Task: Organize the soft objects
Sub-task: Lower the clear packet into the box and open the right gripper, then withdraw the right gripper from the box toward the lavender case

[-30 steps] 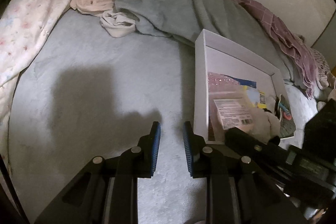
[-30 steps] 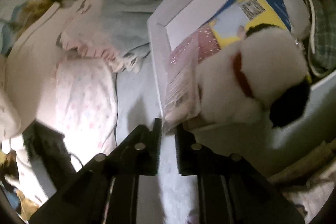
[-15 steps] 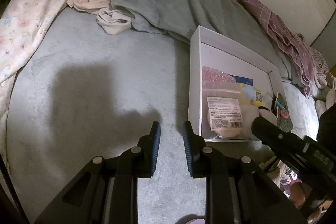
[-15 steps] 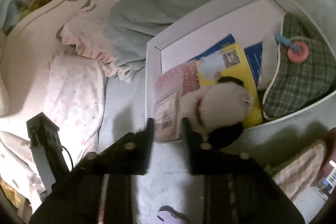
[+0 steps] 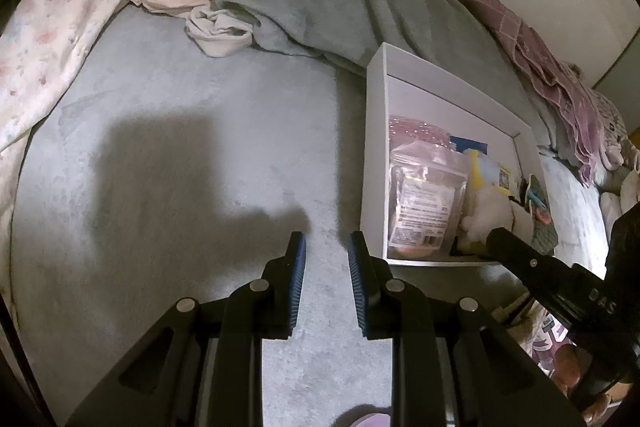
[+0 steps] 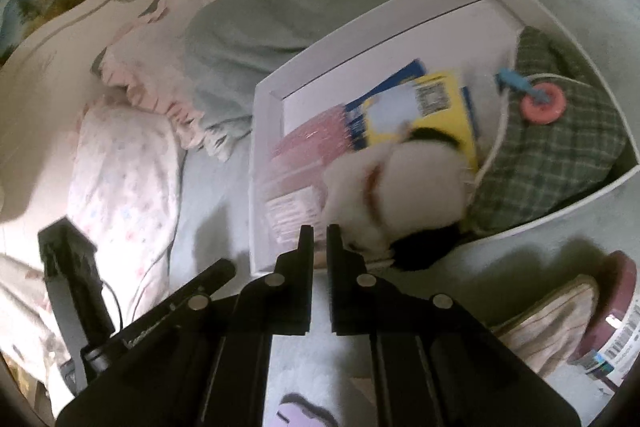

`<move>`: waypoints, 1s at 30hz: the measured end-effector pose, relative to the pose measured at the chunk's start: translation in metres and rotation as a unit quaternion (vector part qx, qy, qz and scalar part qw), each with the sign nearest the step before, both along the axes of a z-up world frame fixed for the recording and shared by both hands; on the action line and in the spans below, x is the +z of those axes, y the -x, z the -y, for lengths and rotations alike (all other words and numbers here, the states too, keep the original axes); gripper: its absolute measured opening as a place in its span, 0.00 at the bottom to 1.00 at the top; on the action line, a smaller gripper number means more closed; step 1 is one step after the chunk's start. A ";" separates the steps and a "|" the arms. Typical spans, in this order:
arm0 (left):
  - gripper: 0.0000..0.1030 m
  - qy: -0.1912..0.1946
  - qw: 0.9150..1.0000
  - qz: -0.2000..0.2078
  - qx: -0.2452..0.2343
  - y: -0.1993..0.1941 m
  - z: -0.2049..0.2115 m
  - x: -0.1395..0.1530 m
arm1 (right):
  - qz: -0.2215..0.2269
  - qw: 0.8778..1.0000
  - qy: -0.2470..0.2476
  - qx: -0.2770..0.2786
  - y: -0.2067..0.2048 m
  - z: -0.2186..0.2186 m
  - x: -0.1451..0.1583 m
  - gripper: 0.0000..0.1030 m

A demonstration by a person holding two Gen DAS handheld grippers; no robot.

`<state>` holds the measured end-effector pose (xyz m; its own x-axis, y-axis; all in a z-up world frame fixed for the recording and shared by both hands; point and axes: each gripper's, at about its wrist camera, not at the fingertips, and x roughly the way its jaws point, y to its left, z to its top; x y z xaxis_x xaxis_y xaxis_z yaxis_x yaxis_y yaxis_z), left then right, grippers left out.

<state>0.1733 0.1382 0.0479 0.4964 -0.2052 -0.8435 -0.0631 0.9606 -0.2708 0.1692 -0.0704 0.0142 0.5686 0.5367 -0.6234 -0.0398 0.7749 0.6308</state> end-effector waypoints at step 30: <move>0.43 -0.039 0.997 0.018 -0.069 0.033 0.053 0.017 | 0.097 0.975 0.197 0.040 0.066 0.007 0.046 0.50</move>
